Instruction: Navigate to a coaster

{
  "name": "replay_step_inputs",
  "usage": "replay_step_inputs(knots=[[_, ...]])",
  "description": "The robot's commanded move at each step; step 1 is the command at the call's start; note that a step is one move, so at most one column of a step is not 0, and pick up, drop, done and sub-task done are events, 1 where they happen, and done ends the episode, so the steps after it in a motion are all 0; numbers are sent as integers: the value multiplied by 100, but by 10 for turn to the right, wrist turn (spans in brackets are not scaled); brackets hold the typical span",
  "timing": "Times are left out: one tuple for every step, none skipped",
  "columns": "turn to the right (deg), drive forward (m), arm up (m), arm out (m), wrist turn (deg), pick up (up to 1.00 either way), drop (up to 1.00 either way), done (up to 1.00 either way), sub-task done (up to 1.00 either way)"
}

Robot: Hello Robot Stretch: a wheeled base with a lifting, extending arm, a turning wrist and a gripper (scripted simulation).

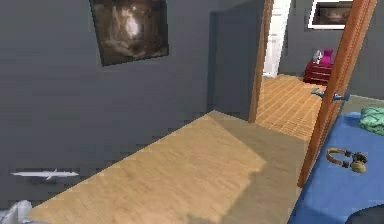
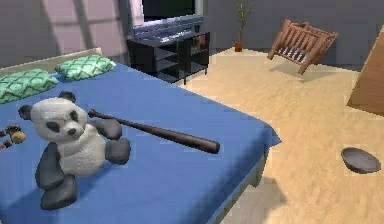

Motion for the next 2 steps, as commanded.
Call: replay_step_inputs(knots=[[-210, 0, 0, 0, 0, 0, 0, 0, 0], [-270, 0, 0, 0, 0, 0, 0, 0, 0]])
